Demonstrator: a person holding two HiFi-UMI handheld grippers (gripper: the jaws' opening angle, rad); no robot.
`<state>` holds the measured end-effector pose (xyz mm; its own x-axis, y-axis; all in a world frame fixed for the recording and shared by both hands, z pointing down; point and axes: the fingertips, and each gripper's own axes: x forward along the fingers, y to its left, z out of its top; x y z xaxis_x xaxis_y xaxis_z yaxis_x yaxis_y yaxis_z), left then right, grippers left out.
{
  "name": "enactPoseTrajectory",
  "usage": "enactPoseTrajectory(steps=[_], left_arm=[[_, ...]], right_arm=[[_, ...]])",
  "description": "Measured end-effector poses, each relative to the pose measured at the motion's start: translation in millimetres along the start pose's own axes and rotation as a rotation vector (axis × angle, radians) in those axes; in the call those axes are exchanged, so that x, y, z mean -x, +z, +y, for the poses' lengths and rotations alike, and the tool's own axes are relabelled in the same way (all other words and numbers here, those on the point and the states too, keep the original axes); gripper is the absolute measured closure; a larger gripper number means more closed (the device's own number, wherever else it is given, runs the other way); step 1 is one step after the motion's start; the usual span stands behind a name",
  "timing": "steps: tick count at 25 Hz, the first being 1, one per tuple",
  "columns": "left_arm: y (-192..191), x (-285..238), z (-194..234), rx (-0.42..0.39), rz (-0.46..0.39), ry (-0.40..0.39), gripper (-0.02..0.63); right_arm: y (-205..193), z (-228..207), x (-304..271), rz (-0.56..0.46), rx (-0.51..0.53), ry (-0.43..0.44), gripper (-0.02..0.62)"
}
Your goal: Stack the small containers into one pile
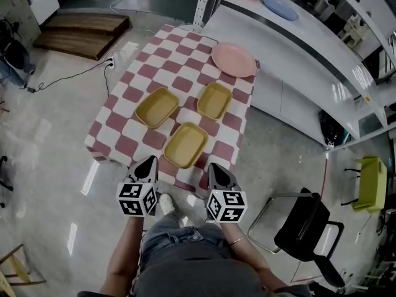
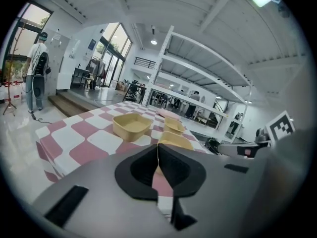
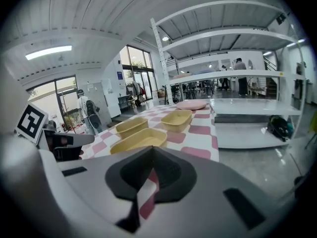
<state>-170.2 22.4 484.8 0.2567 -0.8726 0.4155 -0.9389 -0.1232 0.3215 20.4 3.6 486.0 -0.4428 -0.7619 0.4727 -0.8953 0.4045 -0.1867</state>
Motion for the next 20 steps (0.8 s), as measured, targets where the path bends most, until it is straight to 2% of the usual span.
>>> enactPoseTrajectory(steps=[8, 15, 20], left_arm=[[5.8, -24.2, 6.4, -0.034, 0.062, -0.108, 0.589], [0.0, -42.2, 7.9, -0.052, 0.111, -0.14, 0.589], [-2.3, -52.6, 2.0, -0.094, 0.157, -0.144, 0.588]], right_arm=[[2.7, -5.0, -4.3, -0.002, -0.056, -0.124, 0.584], [-5.7, -15.8, -7.9, 0.014, -0.081, -0.163, 0.584], [-5.9, -25.8, -9.7, 0.011, -0.101, -0.17, 0.584]])
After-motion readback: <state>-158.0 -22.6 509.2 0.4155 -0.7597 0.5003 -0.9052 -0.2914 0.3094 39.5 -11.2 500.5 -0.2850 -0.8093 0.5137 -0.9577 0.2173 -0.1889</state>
